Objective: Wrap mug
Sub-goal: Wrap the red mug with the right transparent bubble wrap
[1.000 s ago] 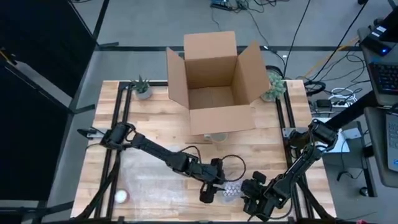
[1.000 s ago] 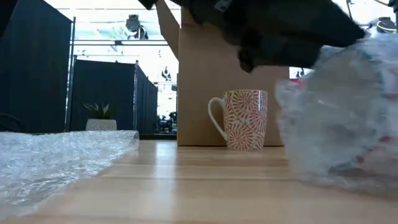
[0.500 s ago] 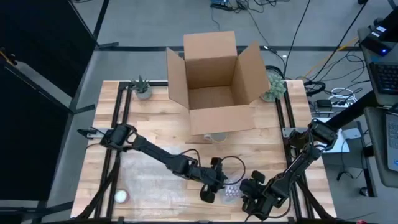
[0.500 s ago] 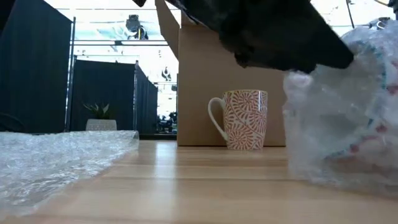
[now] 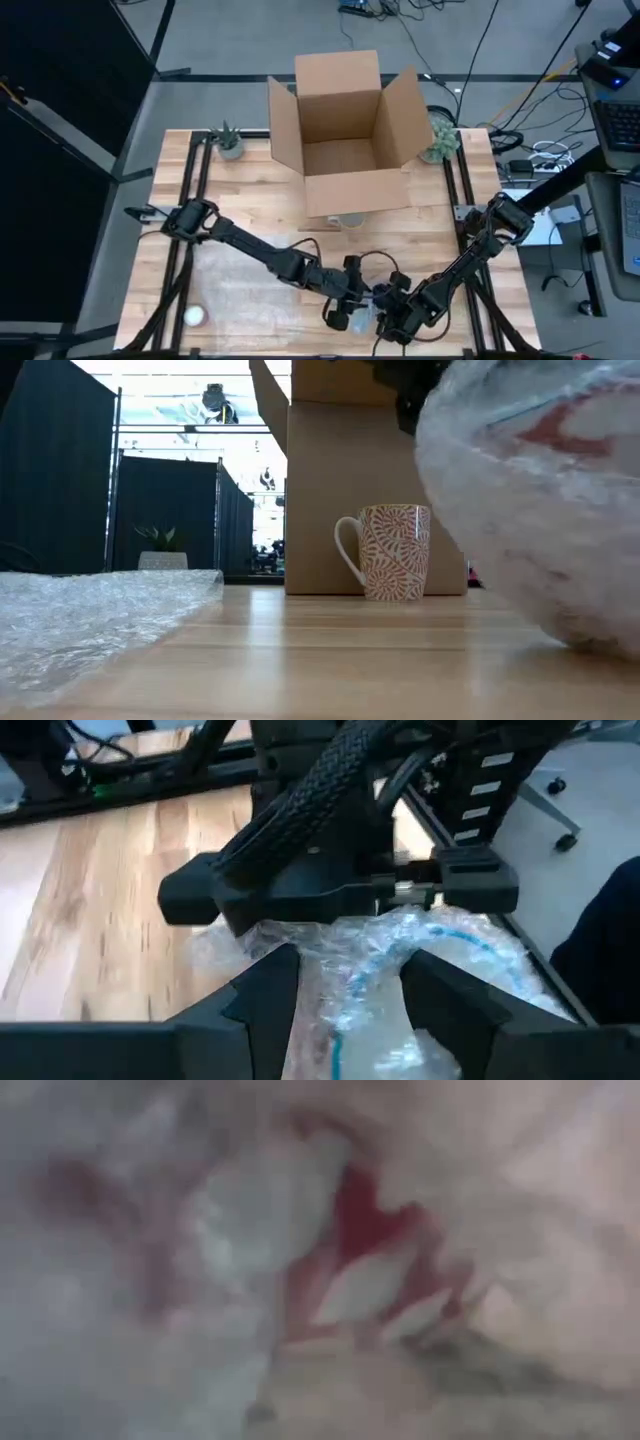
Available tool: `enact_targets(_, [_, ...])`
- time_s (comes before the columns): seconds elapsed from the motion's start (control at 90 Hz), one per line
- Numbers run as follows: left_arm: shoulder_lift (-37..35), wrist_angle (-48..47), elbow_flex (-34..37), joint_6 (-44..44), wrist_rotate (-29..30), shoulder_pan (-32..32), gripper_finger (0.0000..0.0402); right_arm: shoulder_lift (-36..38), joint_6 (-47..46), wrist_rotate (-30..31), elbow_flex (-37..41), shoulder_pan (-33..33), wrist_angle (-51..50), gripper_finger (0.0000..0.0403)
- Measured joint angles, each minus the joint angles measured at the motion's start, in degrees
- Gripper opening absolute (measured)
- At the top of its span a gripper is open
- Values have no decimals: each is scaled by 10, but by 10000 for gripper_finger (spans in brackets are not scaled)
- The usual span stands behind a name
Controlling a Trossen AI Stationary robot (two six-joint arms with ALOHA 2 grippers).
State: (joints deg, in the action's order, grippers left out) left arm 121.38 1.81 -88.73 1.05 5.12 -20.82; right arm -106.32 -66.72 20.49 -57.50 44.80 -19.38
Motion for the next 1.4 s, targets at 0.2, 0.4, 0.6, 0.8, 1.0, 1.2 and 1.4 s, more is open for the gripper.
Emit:
enact_targets(0.2, [10, 1, -1, 16, 9, 12, 164, 29, -1, -54, 0, -2, -61, 187])
enact_targets(0.4, [12, -2, -1, 17, 27, 16, 164, 119, -11, -58, 0, 20, -119, 187])
enact_targets(0.6, [12, 18, -1, 17, 18, 12, 164, 184, -13, -25, 0, 41, -131, 187])
enact_targets(0.8, [4, 25, -20, 17, 15, 10, 164, 201, -1, -11, 0, 44, -125, 187])
enact_targets(1.0, [2, 1, -62, 11, 13, 9, 164, 201, 1, -11, 0, 44, -129, 187])
enact_targets(1.2, [-42, -80, -66, 15, 11, 8, 164, 211, 3, -37, -1, 44, -121, 187])
enact_targets(1.4, [-99, -308, -67, 44, 32, -10, 164, 250, 24, -55, -22, 44, -119, 187])
